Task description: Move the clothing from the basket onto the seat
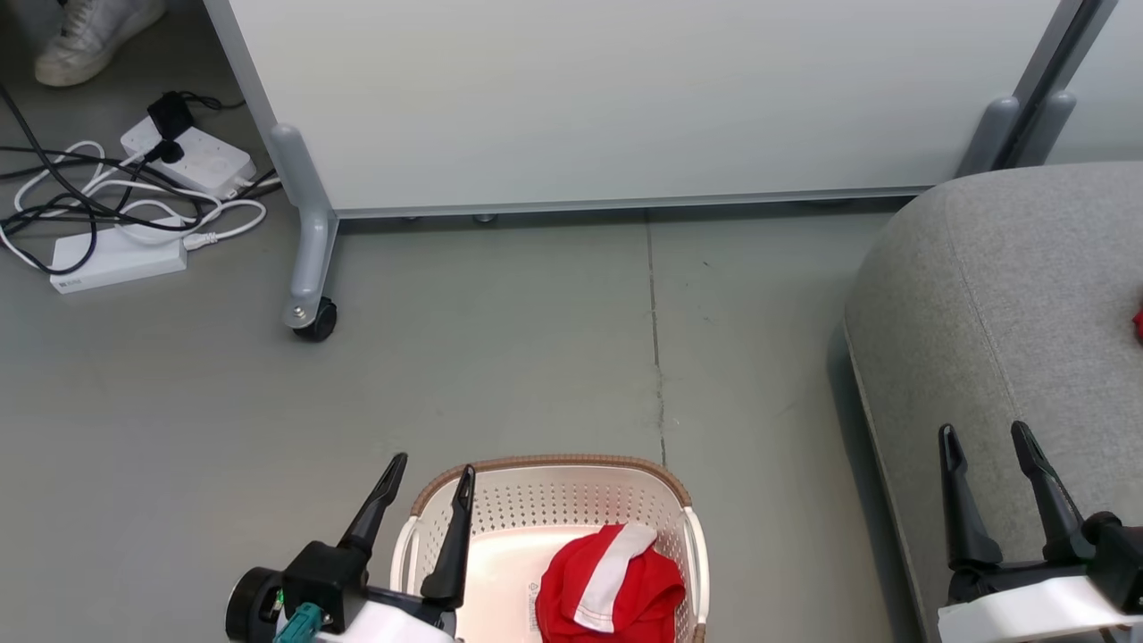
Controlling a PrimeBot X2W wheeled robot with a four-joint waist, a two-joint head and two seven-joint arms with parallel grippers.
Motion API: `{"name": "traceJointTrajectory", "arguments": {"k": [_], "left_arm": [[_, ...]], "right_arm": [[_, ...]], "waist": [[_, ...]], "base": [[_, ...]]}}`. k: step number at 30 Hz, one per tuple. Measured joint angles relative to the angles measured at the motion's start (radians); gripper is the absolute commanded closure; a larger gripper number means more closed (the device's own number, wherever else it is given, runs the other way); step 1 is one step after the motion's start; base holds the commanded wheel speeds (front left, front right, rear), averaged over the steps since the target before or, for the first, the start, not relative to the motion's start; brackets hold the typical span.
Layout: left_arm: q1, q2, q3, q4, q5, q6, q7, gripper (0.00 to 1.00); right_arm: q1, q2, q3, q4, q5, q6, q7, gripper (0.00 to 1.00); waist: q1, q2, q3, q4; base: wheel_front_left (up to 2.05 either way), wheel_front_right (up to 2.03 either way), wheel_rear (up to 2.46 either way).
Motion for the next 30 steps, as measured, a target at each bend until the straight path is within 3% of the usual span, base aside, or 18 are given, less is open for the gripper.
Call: {"name": "traceJointTrajectory", "arguments": {"k": [5, 14, 23, 30], "left_arm": [[-0.021, 0.0, -0.03, 0.006, -0.007, -0.023, 0.0, 0.0], [-0.141, -0.001, -0.117, 0.142, 0.057, -0.052, 0.0, 0.0], [-0.348, 0.001, -0.201, 0.366, 0.135, -0.096, 0.0, 0.0], [-0.522, 0.022, -0.297, 0.568, 0.146, -0.104, 0.0, 0.0]], "right_arm": [[-0.006, -0.011, 0.011, 0.001, -0.005, 0.0, 0.0, 0.0], [-0.066, -0.023, 0.016, -0.013, -0.006, 0.0, 0.0, 0.0], [-0.148, -0.013, 0.024, -0.055, -0.02, 0.0, 0.0, 0.0], [-0.214, 0.006, 0.059, -0.058, 0.019, 0.0, 0.0, 0.0]], "waist": [[0.0, 0.0, 0.038, 0.0], [0.0, 0.0, 0.18, -0.013], [0.0, 0.0, 0.399, -0.053], [0.0, -0.0001, 0.571, -0.103]], "base": [[0.0, 0.0, 0.0], [0.0, 0.0, 0.0], [0.0, 0.0, 0.0], [0.0, 0.0, 0.0]]}}
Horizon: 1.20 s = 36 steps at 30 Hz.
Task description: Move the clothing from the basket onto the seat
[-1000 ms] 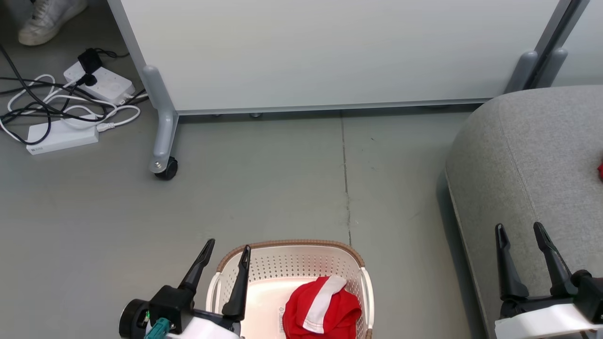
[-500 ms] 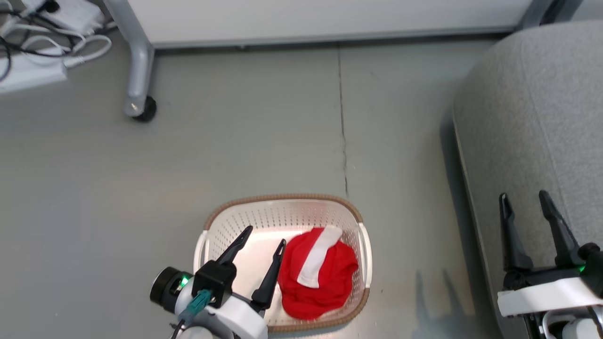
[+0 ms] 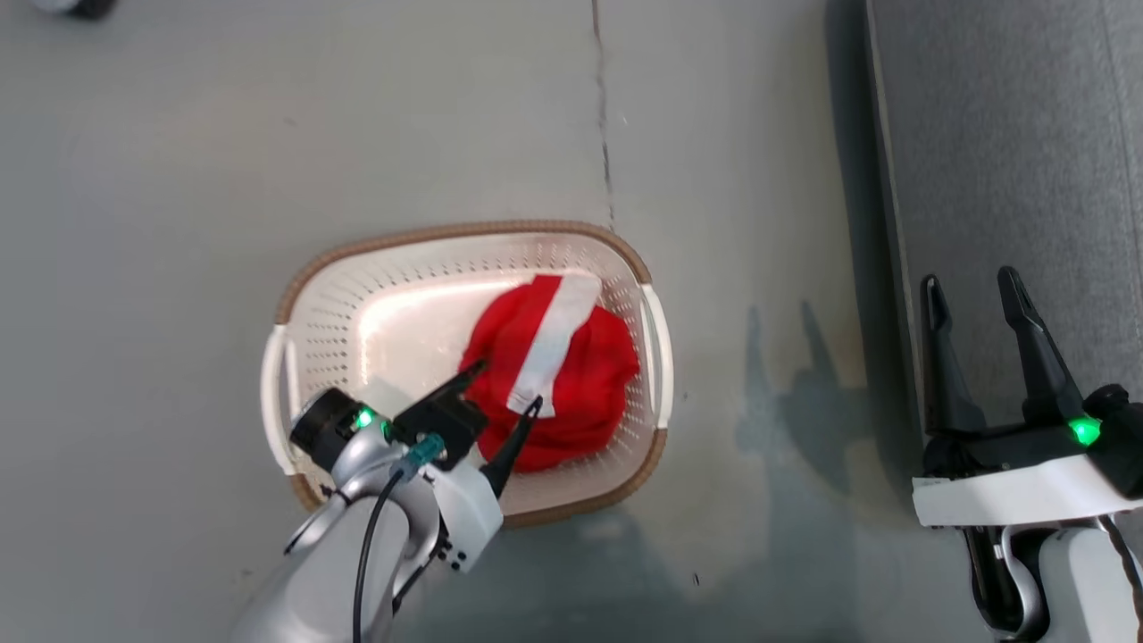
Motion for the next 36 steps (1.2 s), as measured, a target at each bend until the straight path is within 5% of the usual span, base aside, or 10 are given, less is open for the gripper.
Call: {"name": "traceJointTrajectory", "arguments": {"k": [10, 25, 36], "left_arm": [[-0.267, 0.052, -0.215, 0.246, -0.019, 0.0, 0.0, 0.0], [-0.45, 0.108, -0.241, 0.437, -0.032, 0.007, 0.0, 0.0], [-0.519, 0.089, -0.316, 0.495, -0.02, 0.0, 0.097, 0.0]], "right_arm": [[-0.074, 0.012, 0.069, -0.011, 0.025, 0.0, 0.0, 0.0], [-0.114, 0.015, 0.183, -0.05, 0.107, 0.0, 0.0, 0.0], [-0.108, 0.015, 0.202, -0.07, 0.119, 0.0, 0.0, 0.0]], "waist": [[0.0, 0.0, 0.207, -0.074], [0.0, 0.0, 0.391, -0.219], [0.0, 0.0, 0.433, -0.234]], "base": [[0.0, 0.0, 0.0], [0.0, 0.0, 0.0], [0.0, 0.0, 0.0]]}}
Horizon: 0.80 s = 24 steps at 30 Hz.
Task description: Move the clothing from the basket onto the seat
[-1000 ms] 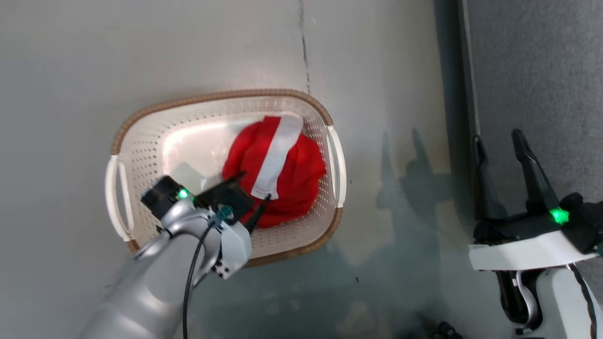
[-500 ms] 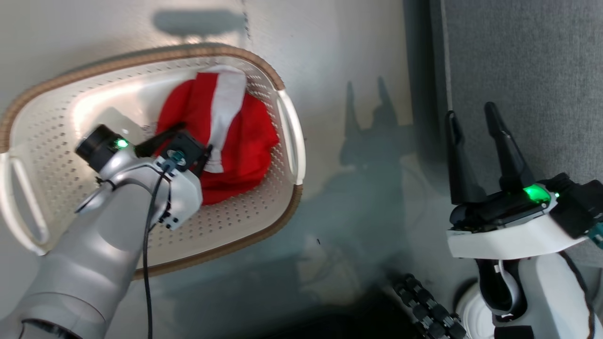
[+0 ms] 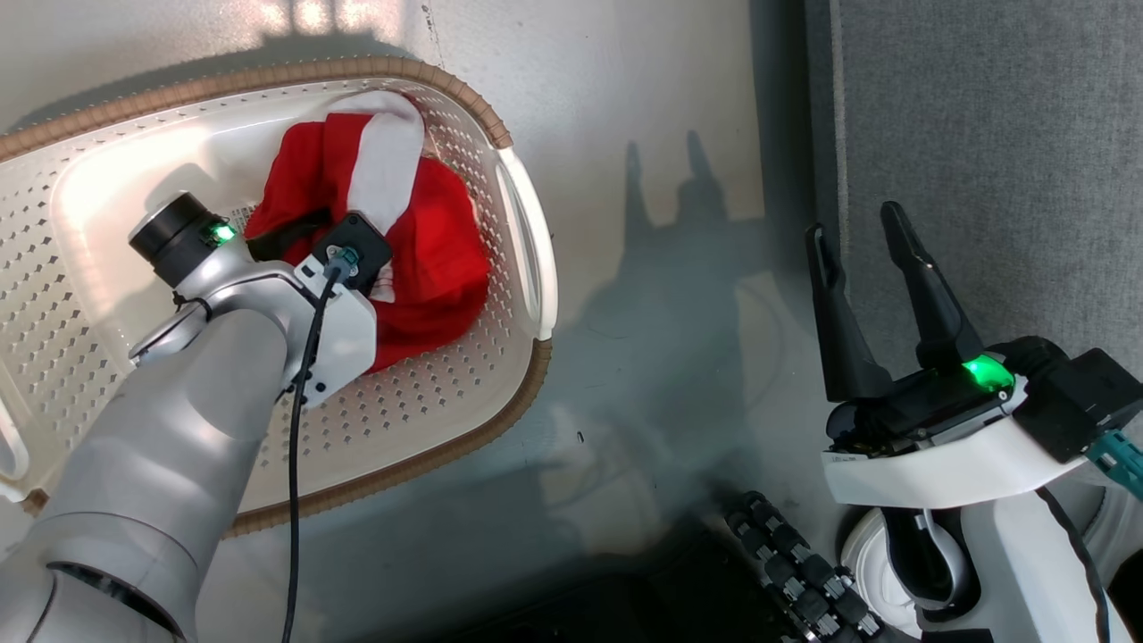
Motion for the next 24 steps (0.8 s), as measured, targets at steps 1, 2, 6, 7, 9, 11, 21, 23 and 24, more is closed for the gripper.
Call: {"name": "traceJointTrajectory", "arguments": {"k": [1, 2, 6, 7, 9, 11, 21, 23, 24], "left_arm": [[-0.003, 0.003, -0.002, 0.001, -0.001, 0.0, 0.021, 0.0], [-0.005, 0.006, -0.003, 0.003, -0.003, 0.0, 0.043, 0.0], [-0.013, 0.012, -0.015, 0.004, -0.01, -0.001, 0.102, 0.0], [-0.014, 0.012, -0.017, 0.004, -0.017, -0.001, 0.117, 0.0], [-0.015, 0.014, -0.016, 0.004, -0.03, -0.001, 0.143, 0.0], [-0.015, 0.018, -0.009, 0.004, -0.043, -0.001, 0.17, 0.0], [-0.015, 0.031, -0.011, 0.004, -0.059, 0.045, 0.29, 0.62], [-0.015, 0.03, -0.012, 0.004, -0.064, 0.045, 0.297, 1.0], [-0.015, 0.031, -0.012, 0.005, -0.065, 0.044, 0.298, 1.0]], "right_arm": [[0.0, 0.0, 0.002, 0.001, 0.003, 0.0, 0.0, 0.0], [0.002, 0.0, 0.002, 0.003, 0.004, 0.0, 0.0, 0.0], [0.014, 0.0, 0.006, 0.01, 0.006, 0.0, 0.0, 0.0], [0.015, 0.0, 0.008, 0.012, 0.006, 0.0, 0.0, 0.0], [0.015, 0.0, 0.007, 0.013, 0.008, 0.0, 0.0, 0.0], [0.016, 0.0, 0.004, 0.015, 0.011, 0.0, 0.0, 0.0], [0.031, 0.0, 0.003, 0.019, -0.001, 0.0, 0.0, 0.0], [0.024, 0.0, 0.002, 0.018, -0.003, 0.0, 0.0, 0.0], [0.019, 0.0, 0.002, 0.018, -0.003, 0.0, 0.0, 0.0]], "waist": [[0.0, 0.0, 0.0, -0.002], [0.0, 0.0, 0.0, -0.003], [0.0, -0.0001, -0.003, -0.007], [0.0, 0.0, -0.004, -0.009], [0.0, 0.0, -0.007, -0.011], [0.0, 0.0, -0.011, -0.013], [0.0, 0.0, -0.017, -0.007], [0.0, 0.0, -0.016, -0.004], [0.0, 0.0, -0.016, -0.003]], "base": [[0.0, 0.0, 0.0], [0.0, 0.0, 0.0], [0.0, 0.0, 0.0], [0.0, 0.0, 0.0], [0.0, 0.0, 0.0], [0.0, 0.0, 0.0], [0.0, 0.0, 0.0], [0.0, 0.0, 0.0], [0.0, 0.0, 0.0]]}}
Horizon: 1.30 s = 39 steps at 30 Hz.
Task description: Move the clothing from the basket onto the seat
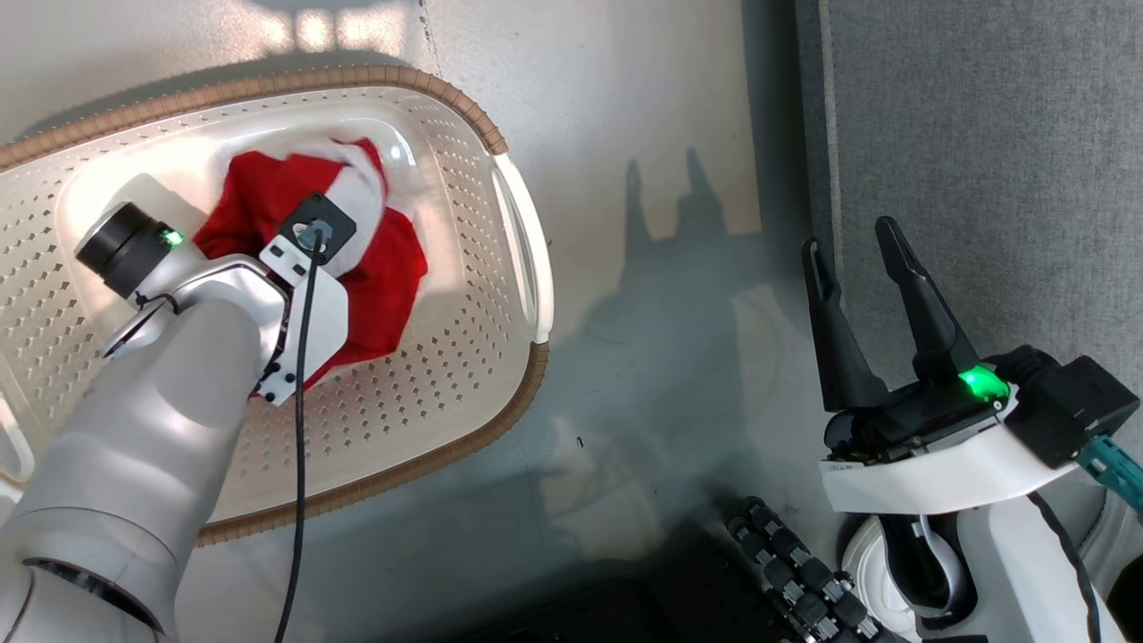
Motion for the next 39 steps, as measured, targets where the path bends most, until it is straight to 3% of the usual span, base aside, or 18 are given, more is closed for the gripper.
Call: {"name": "traceJointTrajectory", "arguments": {"k": [10, 16, 25, 28, 39], "left_arm": [[0.005, 0.02, -0.001, 0.007, -0.036, -0.02, -0.03, 1.0], [0.022, -0.028, 0.041, 0.006, -0.107, -0.034, -0.134, 1.0], [0.094, -0.079, 0.027, 0.006, -0.159, -0.044, -0.2, 1.0], [0.133, -0.09, 0.061, -0.003, -0.238, -0.044, -0.246, 1.0], [0.241, -0.1, 0.015, -0.142, -0.441, -0.044, -0.37, 1.0]], "right_arm": [[-0.03, 0.0, -0.004, 0.03, -0.019, 0.0, 0.0, 0.0], [-0.045, 0.0, -0.036, 0.054, -0.041, 0.0, 0.0, 0.0], [-0.039, 0.001, -0.05, 0.115, -0.062, 0.0, 0.0, 0.0], [-0.036, 0.002, -0.046, 0.118, -0.061, 0.0, 0.0, 0.0], [0.017, 0.001, -0.061, 0.166, -0.081, 0.0, 0.0, 0.0]], "waist": [[0.0, 0.0, -0.025, 0.002], [0.0, 0.0, -0.073, 0.015], [0.0, 0.0, -0.212, 0.074], [0.0, 0.0, -0.267, 0.092], [0.0, 0.0, -0.485, 0.157]], "base": [[0.0, 0.0, 0.0], [0.0, 0.0, 0.0], [0.0, 0.0, 0.0], [0.0, 0.0, 0.0], [0.0, 0.0, 0.0]]}}
